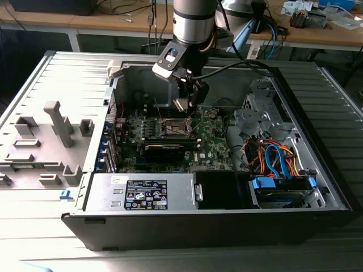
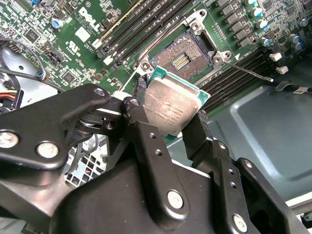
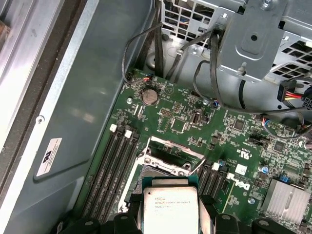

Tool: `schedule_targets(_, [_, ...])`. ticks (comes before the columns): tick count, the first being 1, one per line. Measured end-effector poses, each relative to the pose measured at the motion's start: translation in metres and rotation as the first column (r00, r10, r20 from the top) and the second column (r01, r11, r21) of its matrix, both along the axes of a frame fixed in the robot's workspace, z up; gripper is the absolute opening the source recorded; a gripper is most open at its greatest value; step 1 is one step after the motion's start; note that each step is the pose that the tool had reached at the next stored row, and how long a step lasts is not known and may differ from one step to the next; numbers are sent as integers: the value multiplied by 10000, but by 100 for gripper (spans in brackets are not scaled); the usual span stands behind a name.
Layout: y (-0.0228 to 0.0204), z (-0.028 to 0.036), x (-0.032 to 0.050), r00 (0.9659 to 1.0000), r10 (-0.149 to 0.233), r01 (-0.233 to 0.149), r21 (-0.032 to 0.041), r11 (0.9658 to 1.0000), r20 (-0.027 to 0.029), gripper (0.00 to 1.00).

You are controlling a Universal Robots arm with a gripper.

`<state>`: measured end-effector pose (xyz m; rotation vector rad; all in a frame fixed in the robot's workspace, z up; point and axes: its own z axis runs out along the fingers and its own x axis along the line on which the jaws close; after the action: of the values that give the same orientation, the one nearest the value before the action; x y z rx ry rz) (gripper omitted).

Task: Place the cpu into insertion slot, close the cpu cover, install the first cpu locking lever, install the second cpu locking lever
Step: 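Place the cpu into insertion slot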

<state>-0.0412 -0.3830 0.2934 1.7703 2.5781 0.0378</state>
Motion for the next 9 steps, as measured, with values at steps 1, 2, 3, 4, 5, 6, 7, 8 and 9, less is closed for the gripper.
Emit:
schedule_targets(1, [0,-1,0,10000,-17,17,0,10000,0,55])
schedule_targets(2, [0,-1,0,10000,-31,31,0,10000,0,55])
schedule_targets(3, [0,-2,0,10000,-45,45,0,10000,0,55])
schedule_targets(4, [0,-2,0,10000,-59,59,0,10000,0,55])
schedule_targets(5, [0,-3,0,10000,-80,80,0,10000,0,55])
schedule_targets(6, [0,-4,0,10000,-92,92,0,10000,0,55])
schedule_targets(7, [0,-4,0,9999,-109,109,0,9999,0,55])
schedule_targets(8, [0,-5,0,9999,-125,125,0,9999,0,55])
schedule_targets(9, [0,-6,0,9999,-144,144,0,9999,0,55])
